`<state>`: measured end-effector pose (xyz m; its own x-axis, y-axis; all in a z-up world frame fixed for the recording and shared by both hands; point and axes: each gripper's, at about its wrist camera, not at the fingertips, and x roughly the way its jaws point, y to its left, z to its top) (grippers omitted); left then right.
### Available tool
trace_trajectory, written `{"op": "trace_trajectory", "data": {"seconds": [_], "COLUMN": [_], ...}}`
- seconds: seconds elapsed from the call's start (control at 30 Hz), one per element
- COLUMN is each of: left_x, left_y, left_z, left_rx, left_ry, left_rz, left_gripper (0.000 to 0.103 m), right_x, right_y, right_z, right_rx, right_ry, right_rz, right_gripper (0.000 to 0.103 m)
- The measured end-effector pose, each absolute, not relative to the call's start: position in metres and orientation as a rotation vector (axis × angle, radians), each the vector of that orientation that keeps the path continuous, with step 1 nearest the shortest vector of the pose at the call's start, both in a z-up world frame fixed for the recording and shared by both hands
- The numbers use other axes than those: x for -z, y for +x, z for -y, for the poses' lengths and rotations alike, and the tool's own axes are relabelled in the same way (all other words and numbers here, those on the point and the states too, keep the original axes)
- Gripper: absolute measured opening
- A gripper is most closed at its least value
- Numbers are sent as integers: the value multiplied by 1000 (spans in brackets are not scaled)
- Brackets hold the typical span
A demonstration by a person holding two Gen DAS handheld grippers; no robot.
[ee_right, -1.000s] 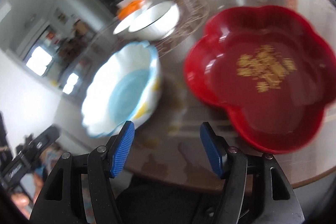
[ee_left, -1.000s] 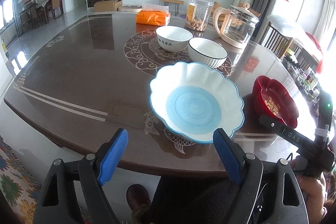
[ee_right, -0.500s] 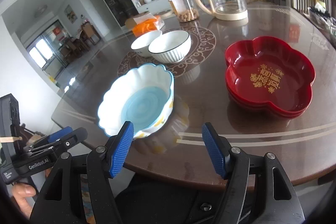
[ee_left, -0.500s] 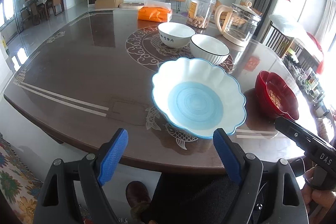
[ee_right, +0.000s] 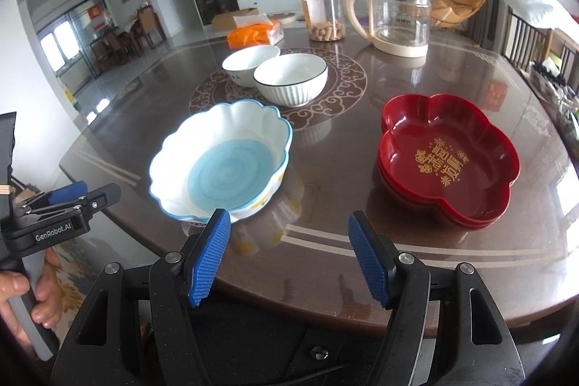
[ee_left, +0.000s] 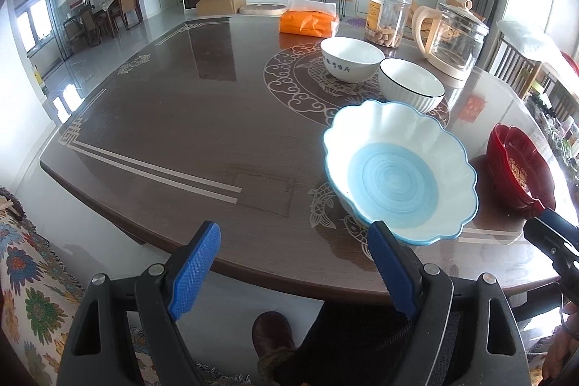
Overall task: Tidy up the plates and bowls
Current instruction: 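Open both grippers and withdraw from the blue scalloped bowl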
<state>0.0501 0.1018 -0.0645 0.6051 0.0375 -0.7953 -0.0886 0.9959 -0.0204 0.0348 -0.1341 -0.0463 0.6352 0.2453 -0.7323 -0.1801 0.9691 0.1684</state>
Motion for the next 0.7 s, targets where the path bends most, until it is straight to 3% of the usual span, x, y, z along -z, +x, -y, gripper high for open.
{"op": "trace_trajectory", "data": {"seconds": [0.23, 0.53, 0.7], "left_x": [62, 71, 75], "left_y": [49, 53, 54], "left_z": [-108, -140, -146], "left_rx": [-136, -150, -216], "left_ry": [8, -126, 32], "left_rz": [-888, -938, -959], "left_gripper": [83, 83, 84], "right_x": [48, 42, 27], "right_y": [34, 33, 33], "right_z": [129, 129, 130], "right_rx": [-252, -247, -165], "right_ry": [72, 72, 22], "right_rz": [-858, -857, -826], "right_gripper": [71, 71, 72]}}
